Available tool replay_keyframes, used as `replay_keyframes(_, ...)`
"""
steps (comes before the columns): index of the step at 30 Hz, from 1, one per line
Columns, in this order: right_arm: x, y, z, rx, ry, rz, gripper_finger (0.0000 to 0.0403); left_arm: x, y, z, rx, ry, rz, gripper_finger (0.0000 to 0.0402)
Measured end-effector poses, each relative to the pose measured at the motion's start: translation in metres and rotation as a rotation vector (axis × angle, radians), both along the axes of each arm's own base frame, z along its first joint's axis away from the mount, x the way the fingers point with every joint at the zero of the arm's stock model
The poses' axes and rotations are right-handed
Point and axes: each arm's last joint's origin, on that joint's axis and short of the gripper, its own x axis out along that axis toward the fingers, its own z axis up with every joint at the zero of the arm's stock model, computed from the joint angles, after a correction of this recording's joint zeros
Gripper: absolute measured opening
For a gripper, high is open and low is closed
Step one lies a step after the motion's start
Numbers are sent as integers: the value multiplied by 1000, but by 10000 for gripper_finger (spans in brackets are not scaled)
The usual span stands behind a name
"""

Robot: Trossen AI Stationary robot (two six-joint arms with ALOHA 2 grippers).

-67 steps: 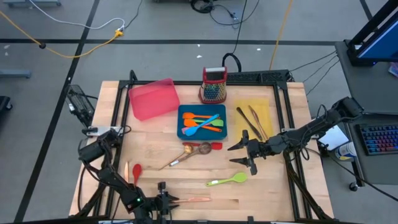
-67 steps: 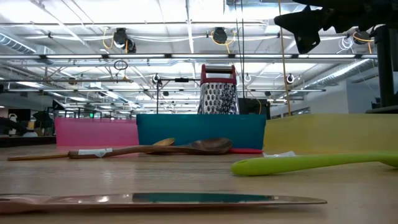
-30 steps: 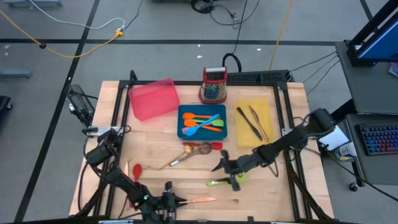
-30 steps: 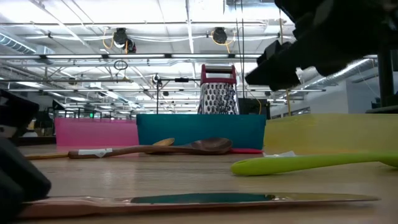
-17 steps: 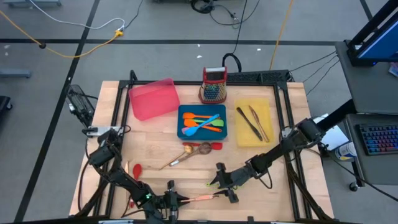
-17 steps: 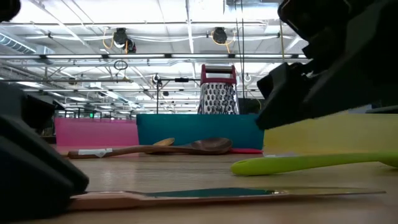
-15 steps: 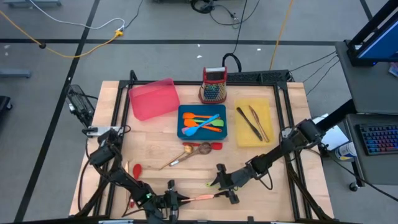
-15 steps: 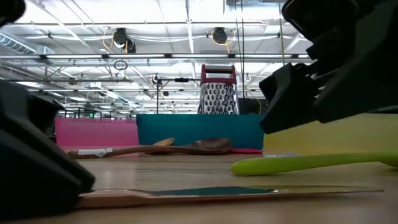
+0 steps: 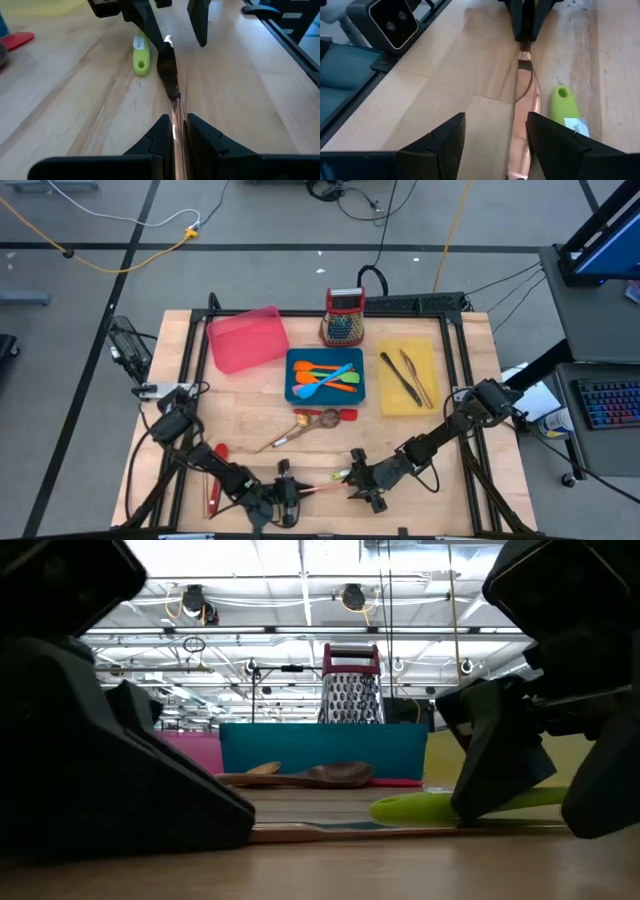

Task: Pick & Place Kitchen Items
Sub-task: Put the gold table knife into the yellow bin

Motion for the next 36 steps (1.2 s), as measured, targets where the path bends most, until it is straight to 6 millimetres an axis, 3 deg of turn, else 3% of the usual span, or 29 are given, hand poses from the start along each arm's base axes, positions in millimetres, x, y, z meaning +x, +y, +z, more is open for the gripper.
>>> replay_keyframes(8,0,-2,-1,-115,-45,-9,210,3,1,0,-28,20,-51,51)
replay_keyframes(18,0,-3,-3,-129,-27,-11,209,6,1,4,-10,-16,-76,51)
replay_keyframes(29,-1,-3,-4,-106,-11,-23,153,11,4,7,45,-41,-85,51)
replay_keyframes(36,-1,-4,-4,-101,-8,-26,149,19,12,9,71,-54,-73,51)
